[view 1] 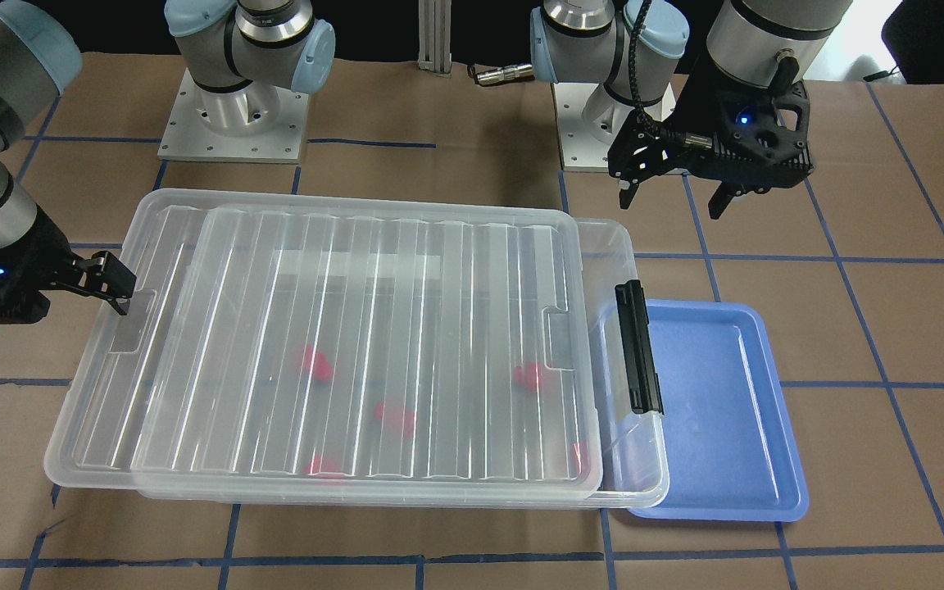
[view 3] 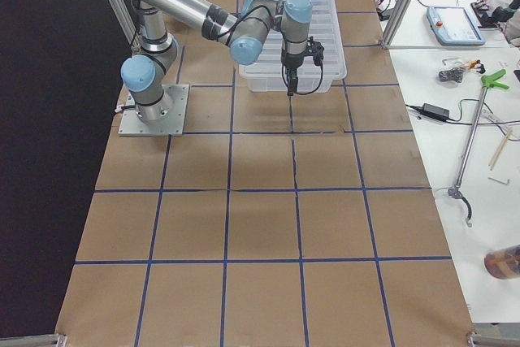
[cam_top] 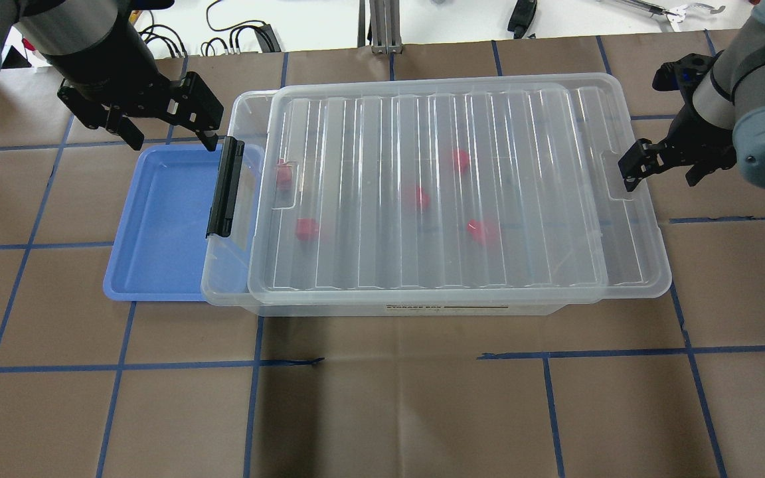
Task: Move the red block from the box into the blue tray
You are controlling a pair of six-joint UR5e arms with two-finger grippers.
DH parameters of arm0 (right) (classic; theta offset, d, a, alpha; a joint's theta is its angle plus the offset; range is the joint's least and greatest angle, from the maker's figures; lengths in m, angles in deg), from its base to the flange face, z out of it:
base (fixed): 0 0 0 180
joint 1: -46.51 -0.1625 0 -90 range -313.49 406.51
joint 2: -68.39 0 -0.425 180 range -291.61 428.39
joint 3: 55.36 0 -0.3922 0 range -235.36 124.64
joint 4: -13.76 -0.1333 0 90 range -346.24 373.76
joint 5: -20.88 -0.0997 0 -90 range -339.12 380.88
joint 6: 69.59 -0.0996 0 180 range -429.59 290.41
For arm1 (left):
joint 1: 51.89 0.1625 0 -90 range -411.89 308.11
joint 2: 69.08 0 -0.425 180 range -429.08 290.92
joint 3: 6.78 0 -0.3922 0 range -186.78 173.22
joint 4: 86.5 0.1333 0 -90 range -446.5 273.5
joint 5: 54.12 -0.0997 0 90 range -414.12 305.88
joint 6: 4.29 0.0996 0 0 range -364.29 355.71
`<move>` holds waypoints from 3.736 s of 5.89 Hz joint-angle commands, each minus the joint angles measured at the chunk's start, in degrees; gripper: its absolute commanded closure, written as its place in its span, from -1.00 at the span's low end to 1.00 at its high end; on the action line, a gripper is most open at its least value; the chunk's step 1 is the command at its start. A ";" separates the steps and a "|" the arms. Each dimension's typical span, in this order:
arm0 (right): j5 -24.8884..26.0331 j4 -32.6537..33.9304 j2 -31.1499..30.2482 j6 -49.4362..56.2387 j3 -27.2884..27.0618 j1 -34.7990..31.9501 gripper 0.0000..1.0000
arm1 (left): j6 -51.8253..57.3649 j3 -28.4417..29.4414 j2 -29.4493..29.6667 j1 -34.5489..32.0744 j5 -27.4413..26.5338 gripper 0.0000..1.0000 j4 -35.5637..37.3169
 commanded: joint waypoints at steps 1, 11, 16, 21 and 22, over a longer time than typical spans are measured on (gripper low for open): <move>-0.05 0.13 0.00 4.14 0.16 2.45 -1.00 | 6.46 -0.26 -0.06 0.13 -0.21 -0.98 0.01; 0.04 2.07 -1.39 13.40 0.86 14.15 -1.00 | 61.20 -5.16 -0.15 0.66 -0.21 -0.98 1.23; 0.13 -18.47 -6.15 -5.73 16.92 -6.89 -1.00 | 79.11 -9.22 1.16 0.66 -0.12 -0.97 7.66; -0.13 -23.77 -5.10 -21.07 20.73 -21.19 -1.00 | 81.03 -9.92 9.68 -6.55 0.32 -0.95 18.81; -0.22 -24.03 -5.18 -20.71 20.47 -20.84 -1.00 | 81.13 -11.06 11.61 -6.55 0.40 -0.95 20.22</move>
